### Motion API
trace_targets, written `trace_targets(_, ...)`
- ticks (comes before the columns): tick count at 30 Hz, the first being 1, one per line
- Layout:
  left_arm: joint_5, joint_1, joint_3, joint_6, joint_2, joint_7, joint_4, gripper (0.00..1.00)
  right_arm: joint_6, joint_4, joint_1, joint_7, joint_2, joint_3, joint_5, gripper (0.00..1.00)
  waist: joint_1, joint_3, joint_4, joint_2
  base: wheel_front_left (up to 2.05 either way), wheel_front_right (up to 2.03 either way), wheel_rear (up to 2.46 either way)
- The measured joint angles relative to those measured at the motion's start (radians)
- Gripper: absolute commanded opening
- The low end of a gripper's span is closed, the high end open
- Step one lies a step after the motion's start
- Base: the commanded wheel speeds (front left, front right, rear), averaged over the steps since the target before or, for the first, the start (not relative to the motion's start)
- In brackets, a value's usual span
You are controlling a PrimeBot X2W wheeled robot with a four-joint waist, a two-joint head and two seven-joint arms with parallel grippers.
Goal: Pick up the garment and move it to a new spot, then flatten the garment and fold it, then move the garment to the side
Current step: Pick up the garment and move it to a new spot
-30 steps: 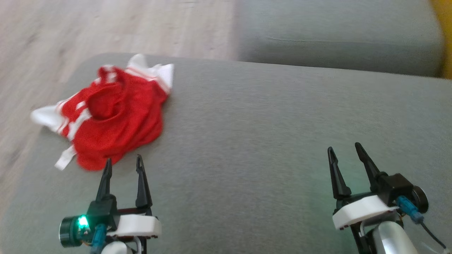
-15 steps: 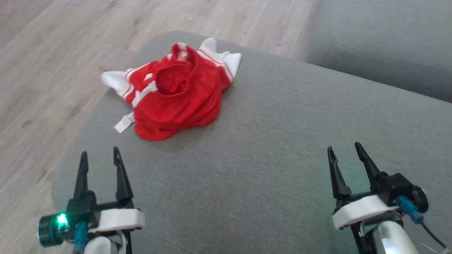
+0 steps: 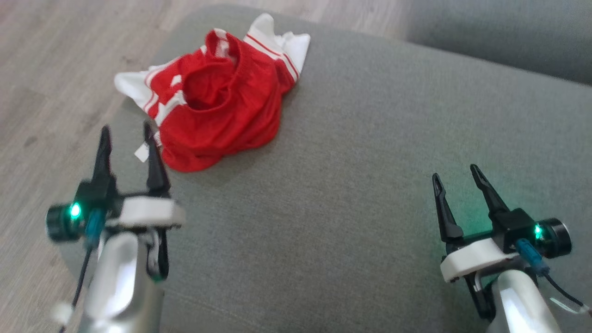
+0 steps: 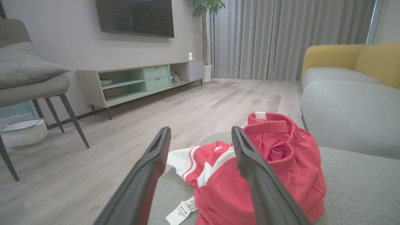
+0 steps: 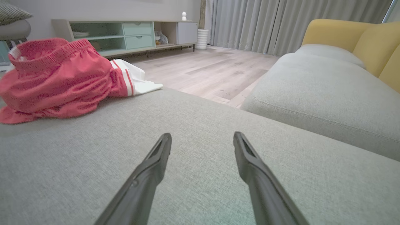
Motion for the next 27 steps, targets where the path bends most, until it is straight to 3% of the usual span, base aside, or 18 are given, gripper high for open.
trace_targets(6, -0.021, -0.184, -0.02, -0.004, -0.009, 0.016, 0.228, 1.0, 0.0, -0.006, -0.006, 0.0, -0.035, -0.004, -0.046, 1.0, 0.0001, 0.071, -0.025, 0.0, 0.0, 0.0, 0.0)
trace_targets(13, -0.045, -0.327, -0.024, 0.038, -0.021, 0.025, 0.464, 1.0, 0.0, -0.023, -0.028, 0.0, -0.08, 0.002, -0.053, 1.0, -0.0001, 0.133, -0.055, 0.0, 0.0, 0.0, 0.0)
trace_targets(21, -0.073, -0.448, -0.015, 0.045, -0.024, 0.005, 0.633, 1.0, 0.0, -0.031, -0.067, 0.0, -0.099, 0.033, -0.053, 1.0, -0.0001, 0.192, -0.097, 0.0, 0.0, 0.0, 0.0)
trace_targets(22, -0.073, -0.455, -0.014, 0.045, -0.024, 0.005, 0.638, 0.87, 0.0, -0.033, -0.072, 0.0, -0.1, 0.033, -0.053, 1.0, -0.0001, 0.195, -0.102, 0.0, 0.0, 0.0, 0.0)
trace_targets(24, -0.073, -0.458, -0.013, 0.046, -0.024, 0.005, 0.638, 0.0, 0.0, -0.034, -0.077, 0.0, -0.1, 0.032, -0.053, 1.0, -0.0001, 0.198, -0.106, 0.0, 0.0, 0.0, 0.0)
trace_targets(27, -0.057, -0.455, -0.02, 0.055, -0.019, 0.005, 0.584, 0.0, 0.0, -0.034, -0.086, -0.001, -0.099, 0.031, -0.053, 1.0, 0.0, 0.201, -0.119, 0.0, 0.0, 0.0, 0.0)
